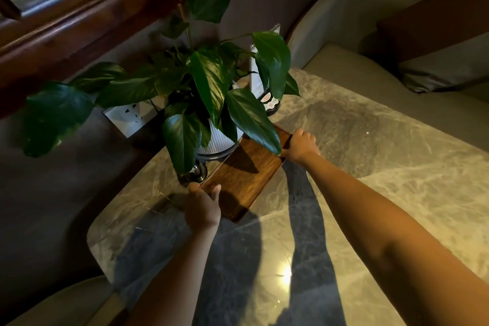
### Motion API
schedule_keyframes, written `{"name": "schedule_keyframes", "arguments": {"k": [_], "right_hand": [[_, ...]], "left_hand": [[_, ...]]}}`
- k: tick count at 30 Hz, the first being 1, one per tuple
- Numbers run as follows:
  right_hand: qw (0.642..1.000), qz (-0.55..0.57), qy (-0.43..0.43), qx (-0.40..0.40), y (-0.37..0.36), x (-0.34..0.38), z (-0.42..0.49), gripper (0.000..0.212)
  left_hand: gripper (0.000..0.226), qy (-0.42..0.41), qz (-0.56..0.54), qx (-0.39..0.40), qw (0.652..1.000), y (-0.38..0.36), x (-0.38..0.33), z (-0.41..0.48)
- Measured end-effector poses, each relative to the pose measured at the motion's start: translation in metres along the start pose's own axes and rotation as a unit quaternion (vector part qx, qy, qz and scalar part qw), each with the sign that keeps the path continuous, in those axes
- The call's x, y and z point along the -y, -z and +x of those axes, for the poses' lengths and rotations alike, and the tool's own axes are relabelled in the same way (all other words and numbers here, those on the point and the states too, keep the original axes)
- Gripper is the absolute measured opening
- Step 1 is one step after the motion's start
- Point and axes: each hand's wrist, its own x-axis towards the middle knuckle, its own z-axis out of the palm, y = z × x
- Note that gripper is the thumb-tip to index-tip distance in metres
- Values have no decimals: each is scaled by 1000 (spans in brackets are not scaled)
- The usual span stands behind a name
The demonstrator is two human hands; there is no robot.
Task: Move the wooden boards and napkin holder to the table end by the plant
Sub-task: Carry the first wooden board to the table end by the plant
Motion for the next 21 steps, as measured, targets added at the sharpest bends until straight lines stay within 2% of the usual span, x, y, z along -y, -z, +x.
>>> {"name": "schedule_keyframes", "arguments": {"k": [12, 17, 21], "right_hand": [[998, -56, 32, 1, 2, -8, -15, 83], [995, -60, 62, -50, 14, -17, -39, 78], [989, -73, 94, -84, 30, -36, -69, 80]], "left_hand": [[56, -60, -32, -13, 998, 1, 0, -12], [42, -148, 59, -45, 986, -1, -1, -29], [42, -215, 109, -30, 970, -3, -18, -51]]}}
